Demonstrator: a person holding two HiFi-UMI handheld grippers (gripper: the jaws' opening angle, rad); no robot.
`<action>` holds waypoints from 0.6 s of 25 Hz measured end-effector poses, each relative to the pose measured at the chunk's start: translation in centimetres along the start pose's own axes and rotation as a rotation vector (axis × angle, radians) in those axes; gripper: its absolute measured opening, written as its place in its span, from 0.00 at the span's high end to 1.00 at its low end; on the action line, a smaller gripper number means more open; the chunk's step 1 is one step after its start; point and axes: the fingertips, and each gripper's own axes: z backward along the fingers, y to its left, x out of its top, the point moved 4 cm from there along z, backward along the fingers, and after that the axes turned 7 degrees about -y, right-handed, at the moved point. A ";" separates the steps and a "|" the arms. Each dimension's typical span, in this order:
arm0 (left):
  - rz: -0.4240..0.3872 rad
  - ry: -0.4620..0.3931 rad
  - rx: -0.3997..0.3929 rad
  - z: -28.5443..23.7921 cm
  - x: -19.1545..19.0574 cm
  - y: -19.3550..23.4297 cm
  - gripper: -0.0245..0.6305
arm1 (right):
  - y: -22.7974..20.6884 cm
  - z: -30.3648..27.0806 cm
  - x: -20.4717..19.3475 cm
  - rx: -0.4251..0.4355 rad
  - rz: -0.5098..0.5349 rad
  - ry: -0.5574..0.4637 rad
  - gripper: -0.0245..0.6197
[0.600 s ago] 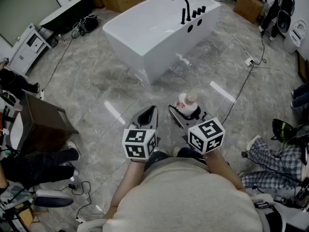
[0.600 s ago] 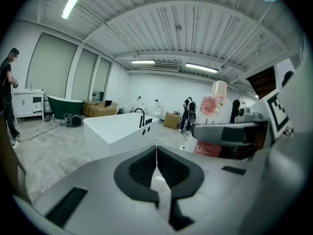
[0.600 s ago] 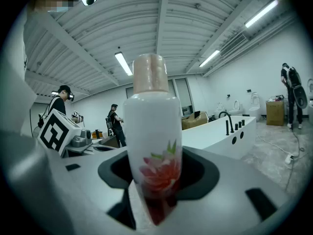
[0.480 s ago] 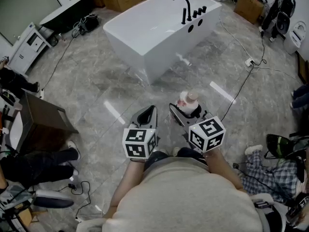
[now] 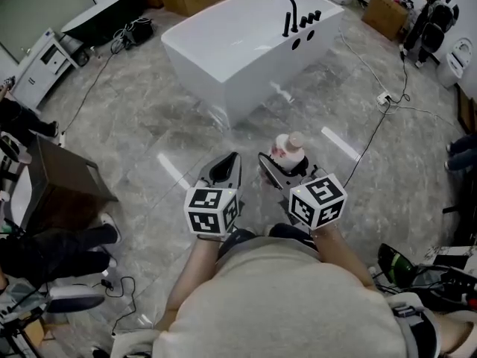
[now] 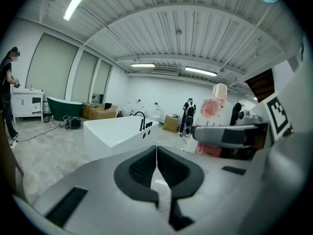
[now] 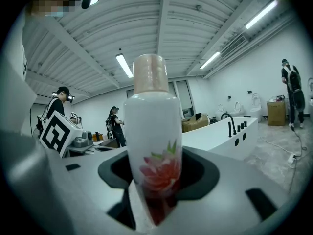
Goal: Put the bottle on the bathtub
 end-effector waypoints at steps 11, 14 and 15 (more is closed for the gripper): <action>0.018 0.011 -0.038 1.2 -0.9 2.5 0.95 | 1.4 -1.1 -2.1 -0.028 -0.013 0.039 0.61; 0.032 0.010 -0.042 0.4 -1.0 3.1 0.95 | 0.7 -1.5 -2.3 -0.052 -0.025 0.041 0.61; 0.038 0.008 -0.043 0.0 -1.0 3.3 0.95 | 0.4 -1.8 -2.3 -0.056 -0.032 0.039 0.61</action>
